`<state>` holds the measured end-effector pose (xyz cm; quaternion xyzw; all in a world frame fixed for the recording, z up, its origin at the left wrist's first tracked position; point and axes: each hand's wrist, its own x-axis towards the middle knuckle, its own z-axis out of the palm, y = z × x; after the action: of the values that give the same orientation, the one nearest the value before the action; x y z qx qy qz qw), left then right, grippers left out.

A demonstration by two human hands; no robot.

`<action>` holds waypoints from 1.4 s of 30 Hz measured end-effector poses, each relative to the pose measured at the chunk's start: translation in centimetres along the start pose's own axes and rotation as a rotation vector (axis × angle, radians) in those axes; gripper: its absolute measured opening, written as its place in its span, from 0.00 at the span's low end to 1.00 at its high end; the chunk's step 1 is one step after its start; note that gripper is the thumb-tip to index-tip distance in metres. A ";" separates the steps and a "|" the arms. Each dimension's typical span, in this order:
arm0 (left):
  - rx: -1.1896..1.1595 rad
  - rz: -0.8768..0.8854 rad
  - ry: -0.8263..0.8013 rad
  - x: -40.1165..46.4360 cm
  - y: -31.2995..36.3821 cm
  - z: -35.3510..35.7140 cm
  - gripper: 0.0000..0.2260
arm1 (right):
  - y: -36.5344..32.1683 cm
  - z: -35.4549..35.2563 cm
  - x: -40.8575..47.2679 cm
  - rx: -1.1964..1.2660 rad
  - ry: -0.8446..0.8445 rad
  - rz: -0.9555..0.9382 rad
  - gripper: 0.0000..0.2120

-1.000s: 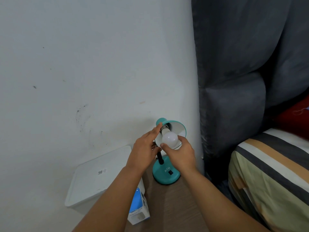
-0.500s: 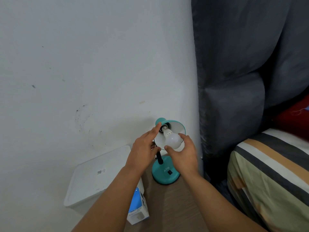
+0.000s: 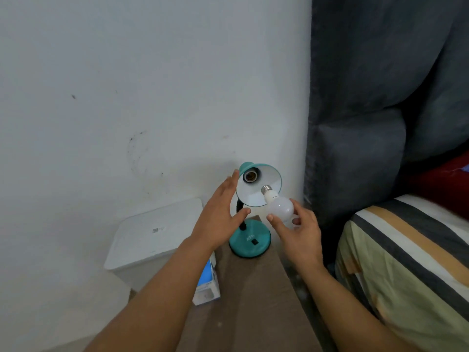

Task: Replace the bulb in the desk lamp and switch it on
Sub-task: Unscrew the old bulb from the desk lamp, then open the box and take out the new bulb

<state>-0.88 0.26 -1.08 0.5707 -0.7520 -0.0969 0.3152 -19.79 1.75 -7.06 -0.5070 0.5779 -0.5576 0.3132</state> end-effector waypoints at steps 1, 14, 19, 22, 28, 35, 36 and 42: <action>-0.016 -0.023 0.015 -0.8 0.1 0.1 0.38 | 0.5 -0.5 -0.4 -0.005 -0.014 0.002 0.30; -0.059 -0.351 -0.081 -13.2 -2.1 7.9 0.30 | 8.5 -2.1 -6.7 -0.125 -0.308 0.127 0.25; -0.054 -0.451 -0.156 -15.5 -3.8 10.2 0.29 | 10.0 -0.4 -7.1 -0.178 -0.406 0.163 0.25; -0.044 -0.445 -0.172 -15.8 -4.4 11.2 0.29 | 10.9 0.8 -6.6 -0.253 -0.436 0.148 0.27; 0.005 -0.444 -0.197 -16.0 -5.5 13.5 0.30 | 12.1 3.4 -5.4 -0.287 -0.490 0.090 0.26; 0.096 -0.392 -0.212 -17.4 -6.7 15.2 0.31 | 13.2 5.9 -4.5 -0.398 -0.545 0.059 0.27; 0.111 -0.385 -0.206 -17.6 -6.9 15.4 0.32 | 13.3 6.1 -4.4 -0.420 -0.544 0.054 0.28; 0.146 -0.364 -0.178 -18.1 -7.3 16.0 0.30 | 12.9 6.7 -4.5 -0.490 -0.542 0.031 0.35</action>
<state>-1.70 11.02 -23.86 0.7078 -0.6663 -0.1474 0.1826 -15.34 2.04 -21.60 -0.6876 0.5980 -0.2430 0.3325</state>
